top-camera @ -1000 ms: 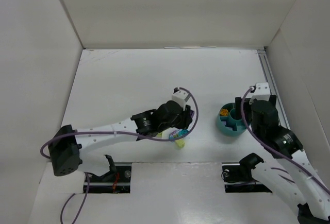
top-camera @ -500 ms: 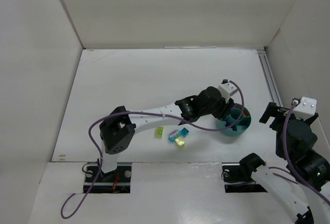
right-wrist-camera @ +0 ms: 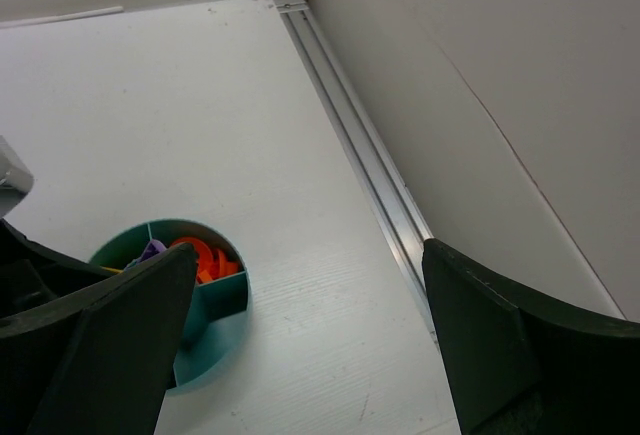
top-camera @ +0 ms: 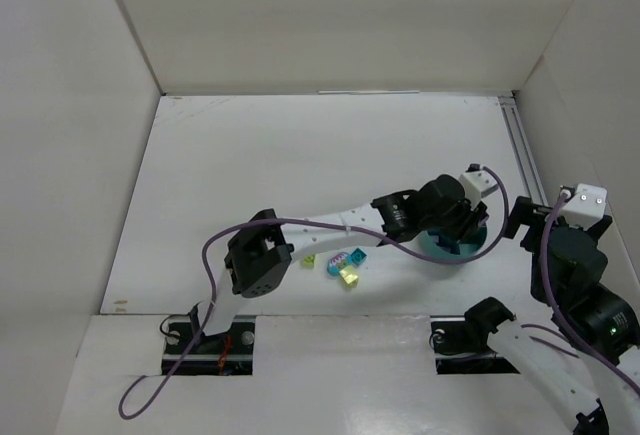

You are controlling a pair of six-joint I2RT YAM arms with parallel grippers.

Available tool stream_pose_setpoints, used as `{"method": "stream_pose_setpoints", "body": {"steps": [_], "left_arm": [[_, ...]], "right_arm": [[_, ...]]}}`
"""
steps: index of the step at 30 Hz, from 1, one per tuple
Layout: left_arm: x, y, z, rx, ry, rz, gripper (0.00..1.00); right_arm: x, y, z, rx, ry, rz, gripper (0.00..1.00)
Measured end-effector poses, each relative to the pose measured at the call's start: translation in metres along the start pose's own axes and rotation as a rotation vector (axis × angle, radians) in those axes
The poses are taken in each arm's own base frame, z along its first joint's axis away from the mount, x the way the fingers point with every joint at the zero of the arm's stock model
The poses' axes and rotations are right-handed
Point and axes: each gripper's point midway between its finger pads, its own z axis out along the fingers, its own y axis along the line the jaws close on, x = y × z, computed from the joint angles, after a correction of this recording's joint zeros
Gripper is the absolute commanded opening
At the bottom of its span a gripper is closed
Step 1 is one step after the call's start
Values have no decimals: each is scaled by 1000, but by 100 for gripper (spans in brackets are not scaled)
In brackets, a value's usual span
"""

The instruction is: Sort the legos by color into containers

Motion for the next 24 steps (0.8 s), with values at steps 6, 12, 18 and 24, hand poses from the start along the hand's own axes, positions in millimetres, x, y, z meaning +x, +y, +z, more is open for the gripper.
{"method": "stream_pose_setpoints", "body": {"steps": [6,12,18,24], "left_arm": [[15,-1,16,-12,40,-11,27],[26,-3,24,-61,60,-57,27],[25,2,23,-123,52,-123,27],[30,5,23,-151,62,-158,27]], "right_arm": [[1,-2,-1,3,0,-1,99],[3,-6,-3,14,-1,0,99],[2,-7,-3,15,-1,0,99],[2,-7,-3,15,-2,0,99]]}}
